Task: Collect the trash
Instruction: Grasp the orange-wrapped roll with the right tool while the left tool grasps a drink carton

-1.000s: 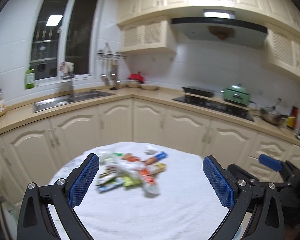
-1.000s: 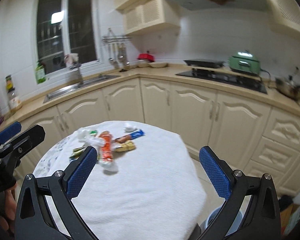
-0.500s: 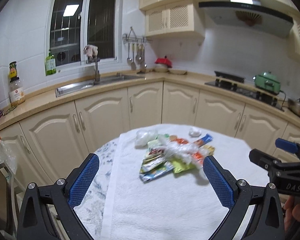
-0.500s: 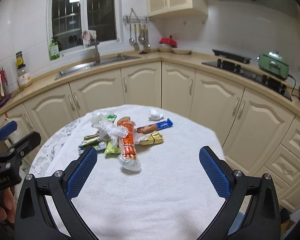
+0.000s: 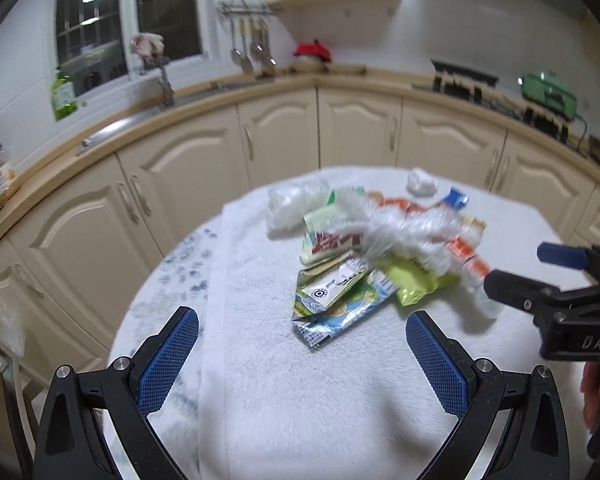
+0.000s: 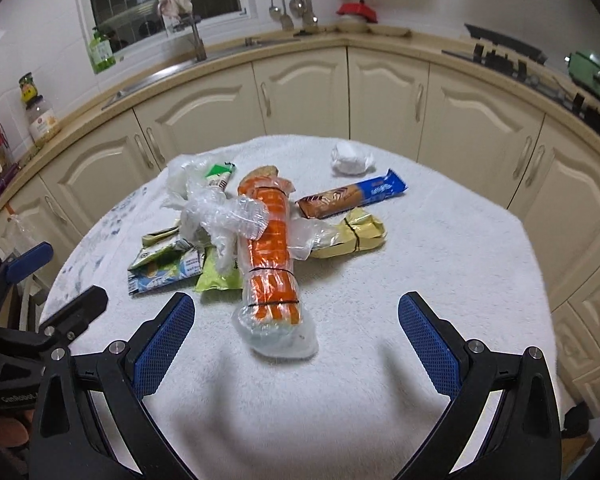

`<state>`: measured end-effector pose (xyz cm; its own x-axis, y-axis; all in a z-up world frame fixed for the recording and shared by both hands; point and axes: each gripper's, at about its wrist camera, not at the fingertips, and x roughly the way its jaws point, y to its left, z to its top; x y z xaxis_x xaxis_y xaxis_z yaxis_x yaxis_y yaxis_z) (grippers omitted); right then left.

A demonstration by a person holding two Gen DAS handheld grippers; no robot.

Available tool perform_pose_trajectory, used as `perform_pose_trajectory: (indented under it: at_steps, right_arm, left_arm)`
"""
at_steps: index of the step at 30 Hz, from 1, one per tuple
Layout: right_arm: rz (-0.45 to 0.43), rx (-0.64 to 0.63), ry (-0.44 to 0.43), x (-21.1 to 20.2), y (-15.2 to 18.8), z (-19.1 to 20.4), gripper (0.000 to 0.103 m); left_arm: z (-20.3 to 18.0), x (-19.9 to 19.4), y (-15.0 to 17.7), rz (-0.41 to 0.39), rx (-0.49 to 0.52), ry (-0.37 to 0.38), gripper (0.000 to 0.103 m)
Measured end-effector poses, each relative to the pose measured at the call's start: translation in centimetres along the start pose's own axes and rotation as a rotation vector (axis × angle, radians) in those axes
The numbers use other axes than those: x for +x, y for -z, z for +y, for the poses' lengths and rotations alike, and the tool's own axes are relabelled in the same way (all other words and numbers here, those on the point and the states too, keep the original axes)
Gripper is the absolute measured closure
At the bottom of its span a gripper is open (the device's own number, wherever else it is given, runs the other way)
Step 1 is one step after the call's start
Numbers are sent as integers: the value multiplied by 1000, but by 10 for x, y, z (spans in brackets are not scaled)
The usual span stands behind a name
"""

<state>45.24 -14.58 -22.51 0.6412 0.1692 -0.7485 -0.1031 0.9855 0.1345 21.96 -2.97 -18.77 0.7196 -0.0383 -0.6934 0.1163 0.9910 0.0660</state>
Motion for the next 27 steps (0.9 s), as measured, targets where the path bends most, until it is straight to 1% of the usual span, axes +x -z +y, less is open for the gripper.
perform_pose_trajectory:
  at_steps: [1,6,9,10,13,14,15,16,17,18,19,22,27]
  right_arm:
    - [11,0,-7,6,-2,0,1]
    - [57,-10,-38,30,-12,0,15]
    - [73,-2,-55,40,-18,-1,20]
    - [76,-2,-59,42,-19,-1,22]
    - [92,-2,-79,51,-24,-2,30]
    - [97,-4,-85,53,-25,-1,34]
    - [100,-4,-92,55,-26,-1,41]
    - [103,-5,-100,57,-25,-1,46]
    - [103,-6,-109,56,-25,0,55]
    - [101,-7,-117,56,-24,0,63]
    - [100,-11,-125,55,-22,1,65]
    - [91,-13,-129,51,-18,2,67]
    - [73,4,-143,36,-7,-2,68]
  left_arm:
    - [-1,12,-7,13,18,-4,1]
    - [6,80,-52,67,97,35,1]
    - [7,111,-63,81,148,35,1]
    - [5,121,-71,86,156,45,1]
    - [5,141,-73,110,153,83,1]
    - [6,147,-75,117,152,100,1]
    - [5,156,-78,127,152,122,2]
    - [5,160,-76,133,150,139,8]
    - [6,167,-78,145,147,168,15]
    - [7,174,-81,166,139,202,27]
    - [10,177,-84,162,128,211,29]
    - [14,188,-93,158,117,227,39]
    - [23,190,-93,154,119,241,45]
